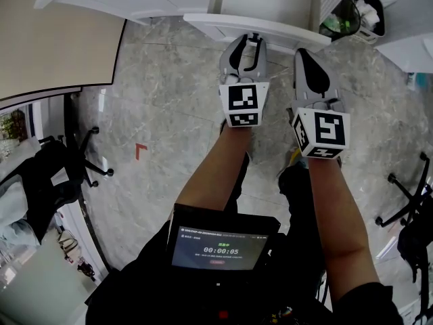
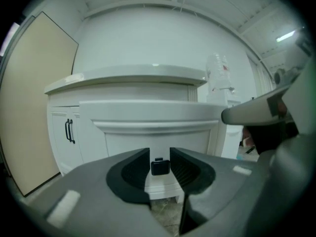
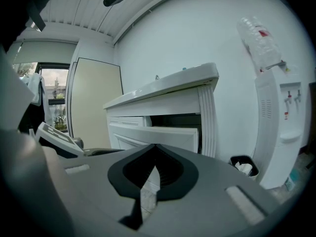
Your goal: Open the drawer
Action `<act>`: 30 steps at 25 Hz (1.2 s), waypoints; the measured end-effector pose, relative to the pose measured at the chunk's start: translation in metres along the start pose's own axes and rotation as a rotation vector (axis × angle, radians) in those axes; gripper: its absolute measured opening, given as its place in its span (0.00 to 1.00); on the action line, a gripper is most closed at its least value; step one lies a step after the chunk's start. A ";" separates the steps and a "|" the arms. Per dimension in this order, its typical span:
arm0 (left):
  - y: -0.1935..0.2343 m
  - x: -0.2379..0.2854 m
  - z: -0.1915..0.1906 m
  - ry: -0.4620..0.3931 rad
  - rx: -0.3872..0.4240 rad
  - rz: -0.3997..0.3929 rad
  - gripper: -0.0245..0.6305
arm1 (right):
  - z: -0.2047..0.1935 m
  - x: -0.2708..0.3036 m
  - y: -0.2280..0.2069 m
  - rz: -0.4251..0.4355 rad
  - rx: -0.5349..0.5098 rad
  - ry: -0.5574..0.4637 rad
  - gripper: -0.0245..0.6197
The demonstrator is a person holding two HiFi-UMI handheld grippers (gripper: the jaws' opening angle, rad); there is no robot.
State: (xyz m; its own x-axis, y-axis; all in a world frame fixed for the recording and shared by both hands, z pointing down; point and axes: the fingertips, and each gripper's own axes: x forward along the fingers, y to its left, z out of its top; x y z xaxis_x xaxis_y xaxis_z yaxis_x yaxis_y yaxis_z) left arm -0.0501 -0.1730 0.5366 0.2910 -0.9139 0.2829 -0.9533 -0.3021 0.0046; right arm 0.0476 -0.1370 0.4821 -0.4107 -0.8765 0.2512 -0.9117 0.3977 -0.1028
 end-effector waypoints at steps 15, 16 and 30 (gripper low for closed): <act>0.025 -0.042 0.091 -0.077 -0.009 0.074 0.04 | 0.062 -0.003 0.019 0.019 -0.025 0.017 0.07; 0.025 -0.044 0.100 -0.081 -0.009 0.074 0.04 | 0.069 -0.004 0.020 0.017 -0.027 0.020 0.07; 0.029 -0.077 0.249 -0.125 0.012 0.043 0.04 | 0.215 -0.025 0.033 -0.015 -0.046 -0.040 0.07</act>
State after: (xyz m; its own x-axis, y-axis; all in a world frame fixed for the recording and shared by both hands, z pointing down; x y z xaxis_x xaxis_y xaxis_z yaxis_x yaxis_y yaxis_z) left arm -0.0794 -0.1791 0.2766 0.2587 -0.9525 0.1605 -0.9642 -0.2647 -0.0166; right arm 0.0257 -0.1606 0.2654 -0.3980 -0.8921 0.2141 -0.9167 0.3958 -0.0552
